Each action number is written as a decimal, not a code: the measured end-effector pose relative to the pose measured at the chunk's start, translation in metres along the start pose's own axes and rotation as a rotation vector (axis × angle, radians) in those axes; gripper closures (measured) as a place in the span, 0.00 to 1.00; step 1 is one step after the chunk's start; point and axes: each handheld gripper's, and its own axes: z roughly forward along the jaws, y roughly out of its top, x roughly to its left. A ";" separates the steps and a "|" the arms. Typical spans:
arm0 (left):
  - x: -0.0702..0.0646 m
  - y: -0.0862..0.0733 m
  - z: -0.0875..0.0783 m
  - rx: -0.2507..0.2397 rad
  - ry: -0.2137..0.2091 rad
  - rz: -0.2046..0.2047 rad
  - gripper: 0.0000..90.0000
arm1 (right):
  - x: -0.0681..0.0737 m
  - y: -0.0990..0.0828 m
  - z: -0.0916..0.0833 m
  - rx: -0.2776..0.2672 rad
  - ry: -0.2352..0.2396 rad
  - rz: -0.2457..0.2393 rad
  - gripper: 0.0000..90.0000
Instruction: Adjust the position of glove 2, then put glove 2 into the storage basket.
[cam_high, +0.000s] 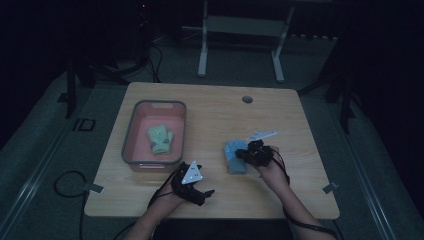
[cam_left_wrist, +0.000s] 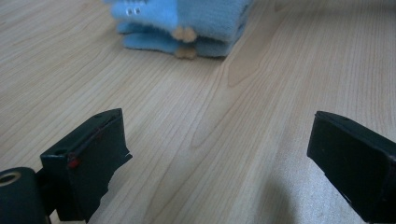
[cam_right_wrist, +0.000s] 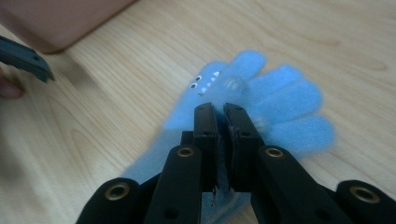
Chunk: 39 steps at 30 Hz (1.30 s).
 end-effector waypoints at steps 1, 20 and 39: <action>0.000 0.000 0.000 0.000 0.000 0.000 0.05 | -0.001 -0.001 0.003 0.012 -0.005 0.001 0.93; -0.004 0.002 -0.005 -0.043 0.018 0.041 0.05 | -0.013 -0.006 -0.006 0.005 -0.017 0.005 0.67; -0.017 0.027 0.006 0.035 -0.041 0.067 0.07 | -0.039 -0.006 -0.036 -0.031 -0.030 -0.014 0.62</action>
